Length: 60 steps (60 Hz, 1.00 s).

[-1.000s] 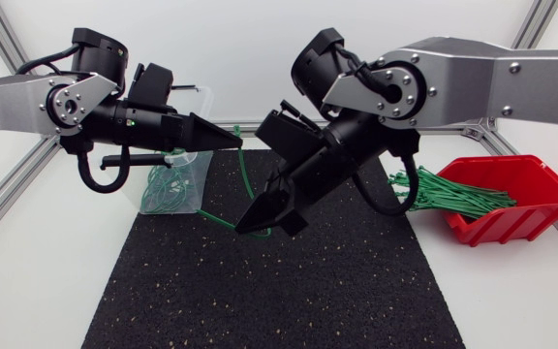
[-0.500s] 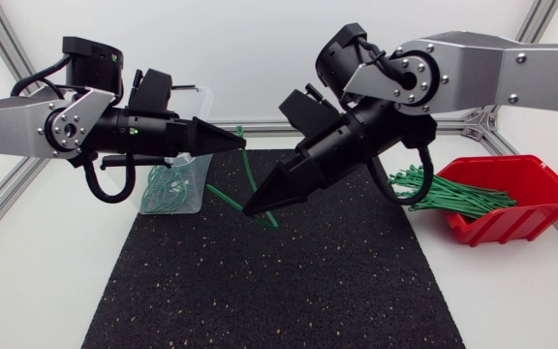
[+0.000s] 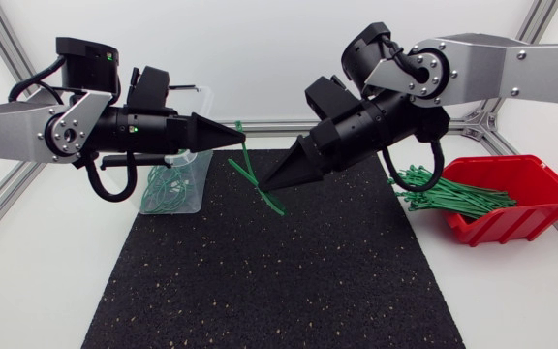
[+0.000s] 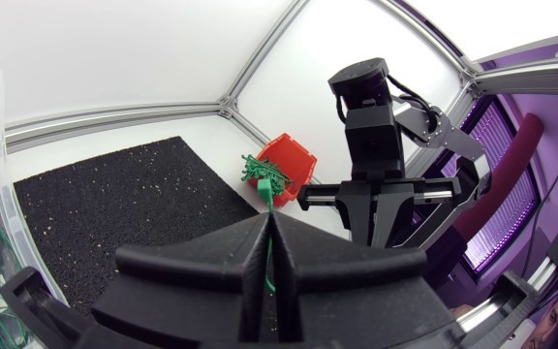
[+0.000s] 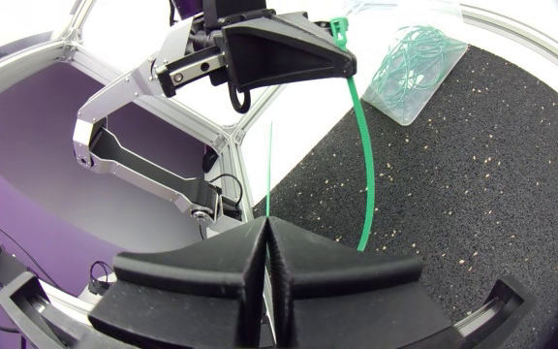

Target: Take a green cable tie from the red box, thread the tail through the head to close it, then place it in the transparent bin on the left.

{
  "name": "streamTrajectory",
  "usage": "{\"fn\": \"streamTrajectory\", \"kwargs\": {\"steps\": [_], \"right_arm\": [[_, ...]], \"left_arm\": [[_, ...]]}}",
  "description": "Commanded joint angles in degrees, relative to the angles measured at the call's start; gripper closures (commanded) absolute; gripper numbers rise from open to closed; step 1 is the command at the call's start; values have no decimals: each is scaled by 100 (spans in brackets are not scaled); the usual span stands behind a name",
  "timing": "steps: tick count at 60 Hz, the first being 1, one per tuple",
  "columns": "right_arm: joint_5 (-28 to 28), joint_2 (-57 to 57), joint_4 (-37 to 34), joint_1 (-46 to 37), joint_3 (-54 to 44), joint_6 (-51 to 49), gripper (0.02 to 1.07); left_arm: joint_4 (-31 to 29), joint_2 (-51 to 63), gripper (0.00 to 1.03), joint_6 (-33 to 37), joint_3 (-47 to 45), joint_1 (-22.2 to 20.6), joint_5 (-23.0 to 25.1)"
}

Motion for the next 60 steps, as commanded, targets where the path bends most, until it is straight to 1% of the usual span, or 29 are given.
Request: {"fn": "streamTrajectory", "kwargs": {"steps": [1, 8, 13, 19, 21, 24, 28, 32, 43, 48, 60], "right_arm": [[-49, 66, 101, -13, -97, 196, 102], [-23, -136, 259, -40, -193, 337, 102], [-14, -250, 497, -57, -290, 539, 102], [-5, -250, 549, -66, -334, 574, 101], [83, -277, 567, -75, -343, 627, 102], [144, -329, 620, -75, -352, 741, 102], [153, -417, 822, -75, -404, 987, 101], [153, -444, 866, -75, -396, 1084, 102], [100, -338, 875, -101, -343, 1198, 101], [83, -294, 866, -119, -281, 1268, 102], [-137, -197, 839, -198, -176, 1347, 102]], "left_arm": [[128, 1, 100, -219, -140, 13, -3], [180, 10, 100, -281, -149, 5, -3], [207, 1, 100, -290, -184, 5, -3], [251, -8, 100, -281, -237, 13, -12], [286, -34, 100, -281, -281, 13, -12], [374, -104, 100, -281, -342, 13, -20], [567, -236, 100, -272, -492, 13, -117], [778, -359, 100, -281, -641, -4, -223], [1095, -482, 100, -307, -817, -39, -389], [1393, -588, 100, -351, -984, -57, -416], [1745, -684, 100, -422, -1177, -171, -548]]}}
